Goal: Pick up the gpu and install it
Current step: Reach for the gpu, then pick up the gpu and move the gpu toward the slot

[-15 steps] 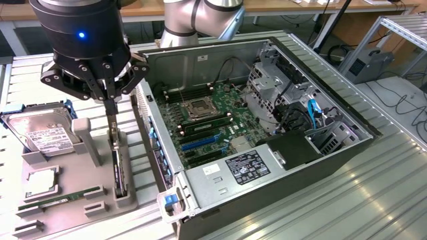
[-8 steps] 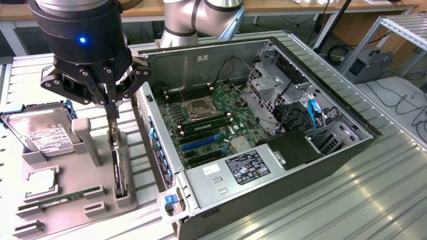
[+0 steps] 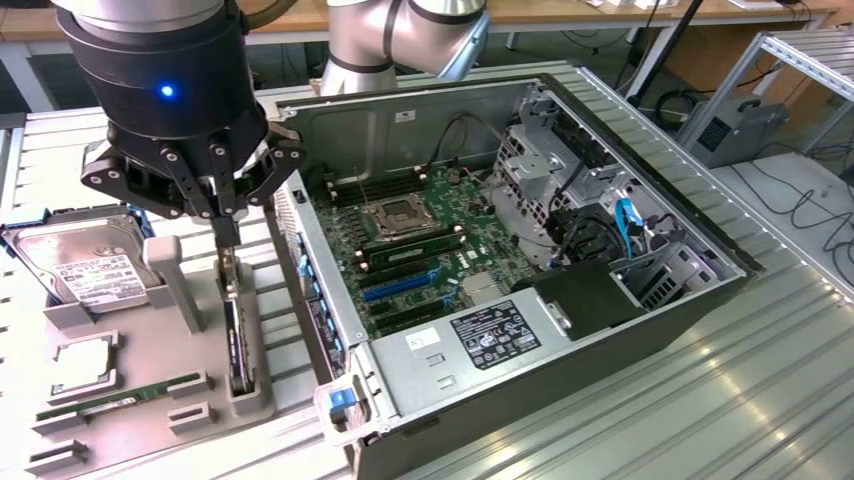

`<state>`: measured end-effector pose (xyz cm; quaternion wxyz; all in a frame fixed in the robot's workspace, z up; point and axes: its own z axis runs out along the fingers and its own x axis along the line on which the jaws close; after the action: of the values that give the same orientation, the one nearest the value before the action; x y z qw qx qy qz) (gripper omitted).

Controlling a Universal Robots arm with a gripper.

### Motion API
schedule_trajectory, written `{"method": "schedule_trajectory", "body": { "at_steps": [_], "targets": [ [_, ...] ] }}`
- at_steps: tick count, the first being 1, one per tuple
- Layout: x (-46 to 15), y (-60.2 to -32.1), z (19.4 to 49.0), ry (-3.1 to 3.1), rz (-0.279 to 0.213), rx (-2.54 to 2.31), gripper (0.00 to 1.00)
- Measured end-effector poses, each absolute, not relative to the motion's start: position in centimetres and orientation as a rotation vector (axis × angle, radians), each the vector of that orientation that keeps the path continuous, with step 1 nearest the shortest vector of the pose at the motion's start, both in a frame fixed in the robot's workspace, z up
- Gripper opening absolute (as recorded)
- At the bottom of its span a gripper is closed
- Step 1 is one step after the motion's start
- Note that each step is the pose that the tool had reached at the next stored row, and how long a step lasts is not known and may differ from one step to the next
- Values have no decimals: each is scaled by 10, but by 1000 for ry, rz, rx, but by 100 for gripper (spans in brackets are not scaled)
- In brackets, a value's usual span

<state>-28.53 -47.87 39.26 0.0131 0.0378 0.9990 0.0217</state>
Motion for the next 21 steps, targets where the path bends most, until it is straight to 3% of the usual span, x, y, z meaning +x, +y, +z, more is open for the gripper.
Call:
{"method": "schedule_trajectory", "body": {
  "at_steps": [21],
  "targets": [
    [-285, -486, 393, 3113, 68, 118, 11]
  ]
}}
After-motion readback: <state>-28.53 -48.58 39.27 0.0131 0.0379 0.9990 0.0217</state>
